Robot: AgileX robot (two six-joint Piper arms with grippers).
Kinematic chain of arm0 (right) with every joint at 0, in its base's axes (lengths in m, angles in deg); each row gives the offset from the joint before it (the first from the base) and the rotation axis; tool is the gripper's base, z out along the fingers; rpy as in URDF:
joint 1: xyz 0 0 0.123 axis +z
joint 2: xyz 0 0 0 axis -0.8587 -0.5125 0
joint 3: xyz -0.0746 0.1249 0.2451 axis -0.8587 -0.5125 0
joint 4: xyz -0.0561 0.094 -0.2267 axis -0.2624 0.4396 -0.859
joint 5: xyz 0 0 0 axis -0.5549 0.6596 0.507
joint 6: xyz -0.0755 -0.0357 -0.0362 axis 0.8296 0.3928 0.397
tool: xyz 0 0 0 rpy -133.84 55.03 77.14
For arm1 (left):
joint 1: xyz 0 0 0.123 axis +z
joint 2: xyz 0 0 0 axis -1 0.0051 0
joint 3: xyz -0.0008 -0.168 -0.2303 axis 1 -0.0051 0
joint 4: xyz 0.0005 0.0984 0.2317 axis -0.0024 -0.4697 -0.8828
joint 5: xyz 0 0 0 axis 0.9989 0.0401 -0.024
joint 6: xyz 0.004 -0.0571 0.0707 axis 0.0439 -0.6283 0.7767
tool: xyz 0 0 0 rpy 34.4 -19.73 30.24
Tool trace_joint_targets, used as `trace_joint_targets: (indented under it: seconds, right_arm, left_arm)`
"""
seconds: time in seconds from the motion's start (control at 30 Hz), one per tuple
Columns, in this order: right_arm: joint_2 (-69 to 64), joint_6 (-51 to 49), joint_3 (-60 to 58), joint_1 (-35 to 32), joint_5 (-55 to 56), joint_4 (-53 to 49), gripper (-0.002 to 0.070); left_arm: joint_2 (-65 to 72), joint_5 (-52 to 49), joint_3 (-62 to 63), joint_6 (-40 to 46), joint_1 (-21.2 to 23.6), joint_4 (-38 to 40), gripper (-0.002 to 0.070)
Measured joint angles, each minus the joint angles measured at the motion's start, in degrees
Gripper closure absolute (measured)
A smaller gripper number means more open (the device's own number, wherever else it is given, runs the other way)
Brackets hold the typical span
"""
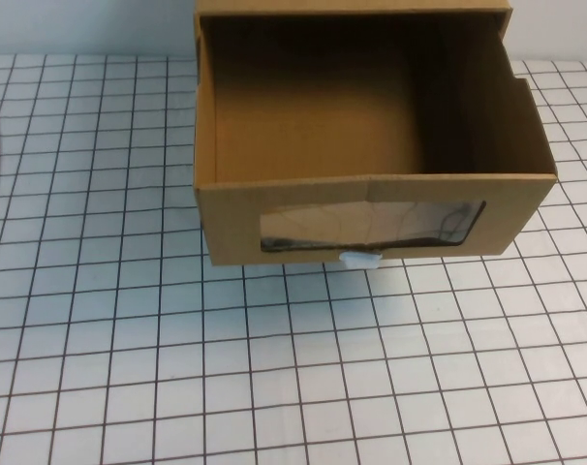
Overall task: Close the shoe box
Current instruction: Press the shoe box with left arm
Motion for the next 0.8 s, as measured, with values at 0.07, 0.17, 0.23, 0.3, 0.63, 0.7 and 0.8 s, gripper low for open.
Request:
trace_joint_targets:
  seconds: [0.07,0.17,0.23,0.3,0.63,0.7,0.8]
  right_arm:
    - [-2.35,0.09,0.09,0.00,0.81,3.10,0.0689]
    - [-5.56,1.32,0.09,0.00,1.83,6.25,0.0689]
    - [-7.57,8.19,0.09,0.50,1.71,9.48,0.0689]
    - [-9.27,18.86,0.09,1.68,-0.11,13.56,0.0689]
    - [-18.46,69.21,0.09,11.31,-16.99,36.20,0.0689]
    - [-20.09,73.73,-0.17,12.60,-18.18,36.84,0.0689]
    - [-21.74,79.57,-2.39,14.28,-17.95,37.00,0.0689]
  left_arm:
    - [3.63,-1.46,2.11,6.05,-3.11,3.72,0.0680]
    - [10.40,-4.61,7.38,13.43,-7.54,7.51,0.0680]
    - [15.11,-7.28,11.66,16.48,-9.93,8.39,0.0680]
    - [20.14,-9.46,16.60,18.05,-11.67,8.78,0.0680]
    - [48.79,-28.10,47.40,35.42,-12.49,29.98,0.0680]
    - [53.70,-31.28,53.06,36.11,-12.49,32.42,0.0680]
    - [61.14,-34.84,59.52,35.30,-12.37,34.84,0.0680]
